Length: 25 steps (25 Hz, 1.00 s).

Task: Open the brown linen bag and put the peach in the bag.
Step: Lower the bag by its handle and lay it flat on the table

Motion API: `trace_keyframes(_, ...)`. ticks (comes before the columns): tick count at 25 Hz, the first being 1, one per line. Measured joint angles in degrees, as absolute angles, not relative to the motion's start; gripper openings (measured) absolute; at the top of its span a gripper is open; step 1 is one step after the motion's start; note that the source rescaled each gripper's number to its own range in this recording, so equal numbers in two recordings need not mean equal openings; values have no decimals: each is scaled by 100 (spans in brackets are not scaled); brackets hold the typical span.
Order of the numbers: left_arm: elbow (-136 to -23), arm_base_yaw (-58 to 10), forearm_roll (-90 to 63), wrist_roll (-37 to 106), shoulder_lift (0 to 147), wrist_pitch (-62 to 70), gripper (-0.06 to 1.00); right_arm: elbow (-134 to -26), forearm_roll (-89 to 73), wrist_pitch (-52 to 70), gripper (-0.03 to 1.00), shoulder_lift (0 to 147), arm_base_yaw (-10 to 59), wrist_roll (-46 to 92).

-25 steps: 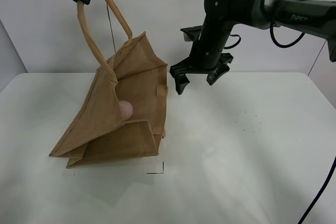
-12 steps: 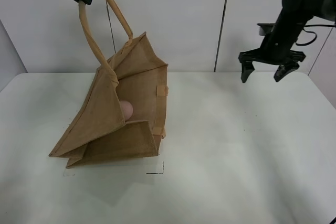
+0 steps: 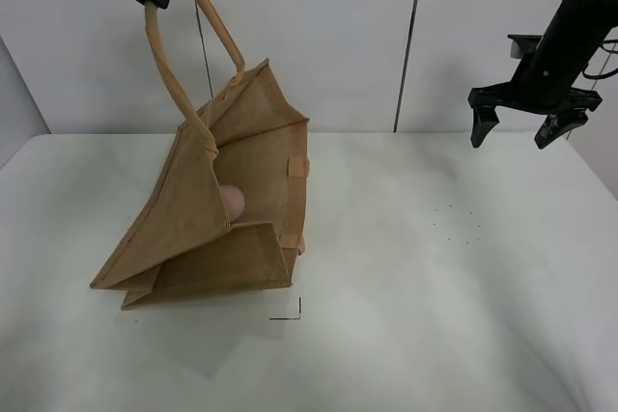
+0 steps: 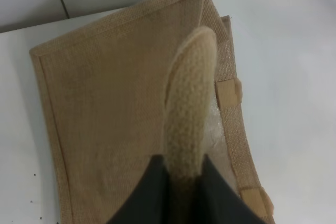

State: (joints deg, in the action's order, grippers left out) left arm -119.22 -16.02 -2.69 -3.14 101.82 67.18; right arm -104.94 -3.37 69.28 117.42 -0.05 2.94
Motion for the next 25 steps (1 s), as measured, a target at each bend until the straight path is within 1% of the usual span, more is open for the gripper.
trace_keyframes(3, -11922, -1602, -269, -312, 10182, 6718, 0, -9841, -365, 6922, 100, 11127, 33, 369)
trace_keyframes(6, -11922, -1602, -269, -312, 10182, 6718, 0, -8872, -371, 6922, 100, 10350, 33, 381)
trace_keyframes(12, -11922, -1602, -269, -312, 10182, 6718, 0, -6537, -359, 6934, 100, 8488, 33, 458)
trace_keyframes(16, -11922, -1602, -269, -307, 10182, 6718, 0, -5234, -359, 6927, 100, 7129, 33, 486)
trace_keyframes(22, -11922, -1602, -269, -307, 10182, 6718, 0, -3695, -353, 6203, 100, 5043, 33, 389)
trace_keyframes(25, -11922, -1602, -269, -307, 10182, 6718, 0, -3126, -348, 5991, 100, 4014, 33, 385)
